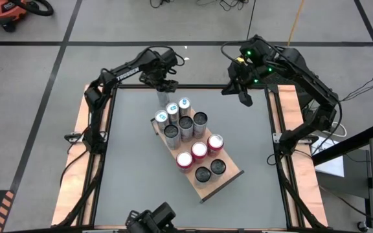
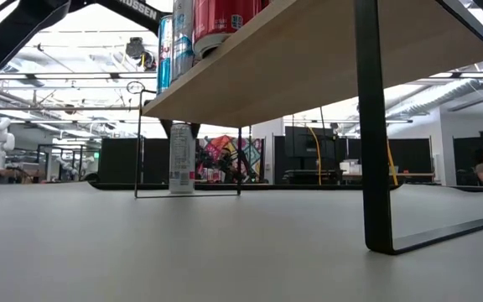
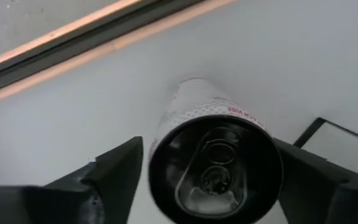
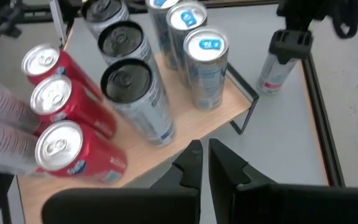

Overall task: Place canned beverage on shelf
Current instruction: Put the red soda can on the shelf aligned with the other red soda cans

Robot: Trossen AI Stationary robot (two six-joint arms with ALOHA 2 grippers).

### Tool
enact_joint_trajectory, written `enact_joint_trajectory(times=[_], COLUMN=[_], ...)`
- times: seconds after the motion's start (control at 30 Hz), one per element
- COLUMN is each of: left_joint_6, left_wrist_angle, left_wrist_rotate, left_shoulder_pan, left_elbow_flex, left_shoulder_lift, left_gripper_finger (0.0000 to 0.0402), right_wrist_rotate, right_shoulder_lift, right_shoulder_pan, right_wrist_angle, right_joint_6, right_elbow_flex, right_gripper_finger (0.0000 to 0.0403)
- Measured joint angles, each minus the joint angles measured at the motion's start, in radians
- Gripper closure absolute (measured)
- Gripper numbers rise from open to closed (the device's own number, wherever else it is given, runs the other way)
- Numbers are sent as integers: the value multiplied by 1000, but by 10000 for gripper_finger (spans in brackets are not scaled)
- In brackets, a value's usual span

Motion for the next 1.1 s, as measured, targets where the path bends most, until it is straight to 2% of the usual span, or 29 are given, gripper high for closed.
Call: enact_joint_trajectory(times=[0.23,0.57,1.0,1.1], left_joint_6=[16,-4,-173,-225], left_wrist_angle=[5,-3,-1,2], left_wrist_rotate=[18,18,16,13], left_shoulder_pan=[1,1,-79,-122], left_elbow_flex=[0,0,0,0], left_shoulder_lift=[6,-111,-417,-474], left_gripper_finger=[160,160,156,156], right_wrist_rotate=[0,0,3,46], right_shoulder_lift=[2,2,2,2], right_shoulder_pan=[0,0,43,82], right_wrist_angle=[51,57,124,167], right_joint_6=[57,131,314,349], right_elbow_flex=[0,0,0,0], right_gripper_finger=[403,403,403,403])
